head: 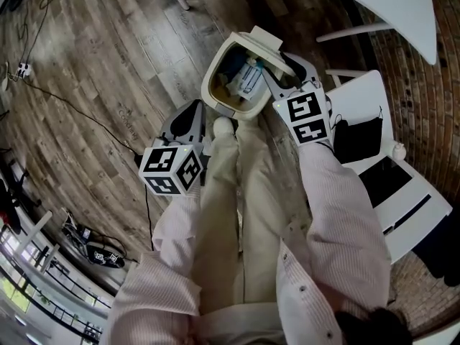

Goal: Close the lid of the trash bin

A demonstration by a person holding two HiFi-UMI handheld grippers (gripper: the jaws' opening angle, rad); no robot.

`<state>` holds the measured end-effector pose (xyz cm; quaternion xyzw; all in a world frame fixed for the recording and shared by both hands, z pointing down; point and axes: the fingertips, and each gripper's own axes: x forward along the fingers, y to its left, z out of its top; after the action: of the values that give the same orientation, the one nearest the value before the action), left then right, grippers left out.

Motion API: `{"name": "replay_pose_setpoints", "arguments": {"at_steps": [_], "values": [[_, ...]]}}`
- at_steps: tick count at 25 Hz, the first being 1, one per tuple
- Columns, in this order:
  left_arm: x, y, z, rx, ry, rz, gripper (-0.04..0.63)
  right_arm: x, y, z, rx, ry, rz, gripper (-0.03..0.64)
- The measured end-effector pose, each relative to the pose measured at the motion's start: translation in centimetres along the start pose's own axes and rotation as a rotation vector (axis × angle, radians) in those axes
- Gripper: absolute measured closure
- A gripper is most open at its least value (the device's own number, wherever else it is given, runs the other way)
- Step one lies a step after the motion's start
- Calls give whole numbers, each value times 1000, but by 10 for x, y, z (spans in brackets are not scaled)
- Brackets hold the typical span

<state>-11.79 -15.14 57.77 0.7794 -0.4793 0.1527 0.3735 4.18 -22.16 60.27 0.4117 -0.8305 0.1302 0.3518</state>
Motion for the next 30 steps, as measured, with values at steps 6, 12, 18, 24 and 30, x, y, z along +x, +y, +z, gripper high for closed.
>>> {"name": "replay_pose_setpoints", "arguments": {"at_steps": [6,12,18,24,30], "values": [[-2,4,-9,8,19,-15,603,-1,15,-5,-3,-9,-2,439],[0,0,-26,-21,29,-3,603,1,33,-15,-39,1,53,439],[3,-7,-40,-55,30,10,603,4,51,-23,-50,5,109,439],[4,-12,-52,-69,34,21,603,6,70,-36,-64,9,163,439],[4,-11,-60,-81,32,35,603,10,88,-46,-58,22,213,439]]}}
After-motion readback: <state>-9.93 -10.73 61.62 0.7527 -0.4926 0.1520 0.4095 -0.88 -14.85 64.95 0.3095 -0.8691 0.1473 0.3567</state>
